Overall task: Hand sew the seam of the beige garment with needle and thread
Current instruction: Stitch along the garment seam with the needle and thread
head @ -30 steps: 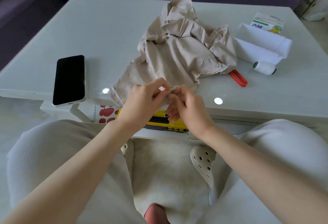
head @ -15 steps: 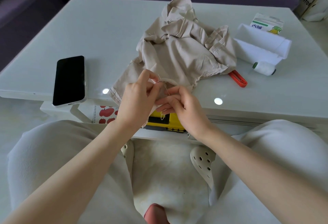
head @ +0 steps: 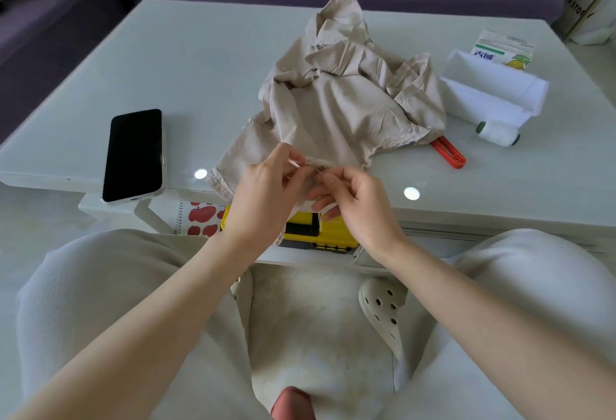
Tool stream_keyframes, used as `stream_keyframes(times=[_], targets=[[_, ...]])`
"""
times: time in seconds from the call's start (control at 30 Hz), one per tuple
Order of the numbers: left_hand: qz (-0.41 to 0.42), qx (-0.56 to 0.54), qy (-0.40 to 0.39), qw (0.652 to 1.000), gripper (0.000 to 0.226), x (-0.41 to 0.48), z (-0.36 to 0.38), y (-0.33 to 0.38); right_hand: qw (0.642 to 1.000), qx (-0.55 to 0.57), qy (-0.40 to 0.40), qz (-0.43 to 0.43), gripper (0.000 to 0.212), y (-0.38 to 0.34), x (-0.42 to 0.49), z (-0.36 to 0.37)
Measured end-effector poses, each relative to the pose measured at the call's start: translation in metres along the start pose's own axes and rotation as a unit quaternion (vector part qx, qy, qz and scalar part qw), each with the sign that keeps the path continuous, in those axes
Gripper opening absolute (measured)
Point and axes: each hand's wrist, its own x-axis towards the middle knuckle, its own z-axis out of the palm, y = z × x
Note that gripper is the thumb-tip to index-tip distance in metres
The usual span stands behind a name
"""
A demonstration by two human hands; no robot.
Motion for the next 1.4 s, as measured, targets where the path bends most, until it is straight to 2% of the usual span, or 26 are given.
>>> stream_keyframes(times=[0.27,0.43,0.83,1.1,1.23,1.3,1.4], targets=[[-0.04,0.002,0.01,0.999,0.009,0.002,0.0,0.003,0.999,-0.034,0.01,-0.018,0.016,-0.001,-0.001,0.001],[-0.113,-0.088,0.005,0.99,0.006,0.006,0.001,0.004,0.998,-0.045,0.007,-0.031,0.014,0.001,0.0,0.001],[-0.102,-0.129,-0.03,0.986,0.012,0.004,0.003,0.004,0.991,-0.124,-0.004,-0.048,0.022,-0.005,0.009,-0.007],[-0.116,-0.14,-0.069,0.981,0.013,0.006,0.003,0.008,0.979,-0.189,-0.076,-0.003,0.023,-0.012,0.013,-0.019],[-0.071,-0.106,-0.062,0.99,0.013,0.004,0.004,0.008,0.966,-0.251,0.006,-0.055,0.012,-0.017,0.012,-0.026],[-0.046,-0.085,-0.06,0.993,0.014,0.004,0.003,0.008,0.97,-0.228,0.042,-0.077,0.018,-0.02,0.013,-0.03],[-0.002,-0.043,-0.06,0.997,0.015,0.002,0.006,0.007,0.971,-0.216,0.051,-0.093,0.02,-0.025,0.013,-0.034]])
